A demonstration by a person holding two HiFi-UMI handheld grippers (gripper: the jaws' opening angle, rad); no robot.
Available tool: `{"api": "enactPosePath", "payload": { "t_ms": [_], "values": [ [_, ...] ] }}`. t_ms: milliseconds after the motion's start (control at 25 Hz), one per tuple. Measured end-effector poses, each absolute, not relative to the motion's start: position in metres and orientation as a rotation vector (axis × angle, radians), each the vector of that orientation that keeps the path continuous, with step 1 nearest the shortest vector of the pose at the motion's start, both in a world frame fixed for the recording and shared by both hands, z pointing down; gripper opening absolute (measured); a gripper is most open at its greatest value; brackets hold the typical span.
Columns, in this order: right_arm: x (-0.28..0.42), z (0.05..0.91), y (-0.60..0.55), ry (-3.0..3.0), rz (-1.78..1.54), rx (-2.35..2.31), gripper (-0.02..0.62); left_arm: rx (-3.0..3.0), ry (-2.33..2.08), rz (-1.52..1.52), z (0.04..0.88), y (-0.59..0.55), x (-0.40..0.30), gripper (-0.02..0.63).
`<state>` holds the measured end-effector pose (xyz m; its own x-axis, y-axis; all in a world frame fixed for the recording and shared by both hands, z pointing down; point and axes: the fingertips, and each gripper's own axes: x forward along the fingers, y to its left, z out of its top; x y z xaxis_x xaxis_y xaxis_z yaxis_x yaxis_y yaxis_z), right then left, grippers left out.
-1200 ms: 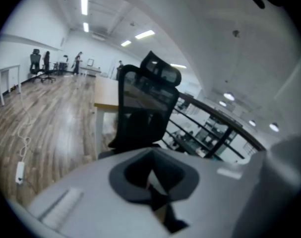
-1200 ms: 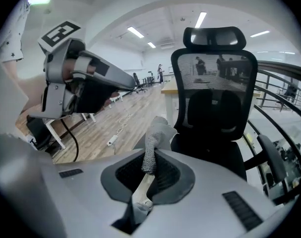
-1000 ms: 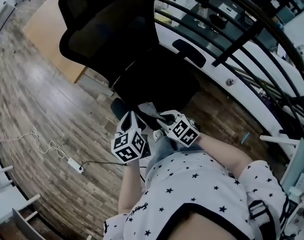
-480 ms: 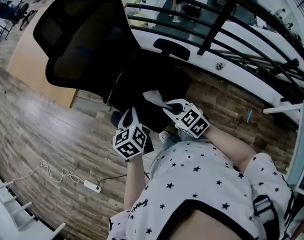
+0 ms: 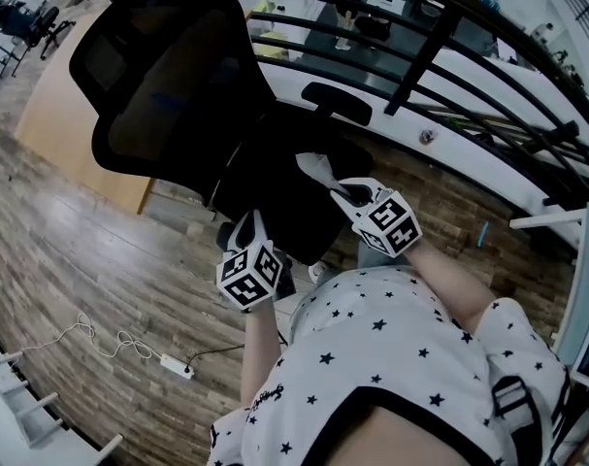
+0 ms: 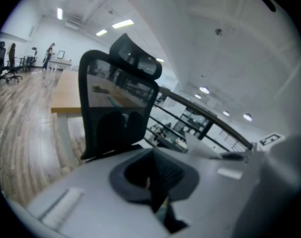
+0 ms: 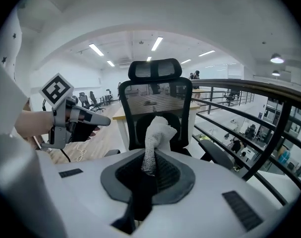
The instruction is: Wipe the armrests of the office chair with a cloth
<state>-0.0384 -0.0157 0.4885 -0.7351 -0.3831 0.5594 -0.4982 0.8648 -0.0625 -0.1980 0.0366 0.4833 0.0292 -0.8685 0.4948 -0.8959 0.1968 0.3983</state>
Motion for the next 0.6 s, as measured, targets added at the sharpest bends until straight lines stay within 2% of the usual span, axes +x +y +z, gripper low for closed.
{"api": "enactPosePath", "payload": {
  "t_ms": [600],
  "values": [
    [-0.012,0.478,-0.132,-2.575,0.246,0.53,0.035,1.427,-1.985,0.028,0.494,-0.018,-0.194,0.006]
  ]
}}
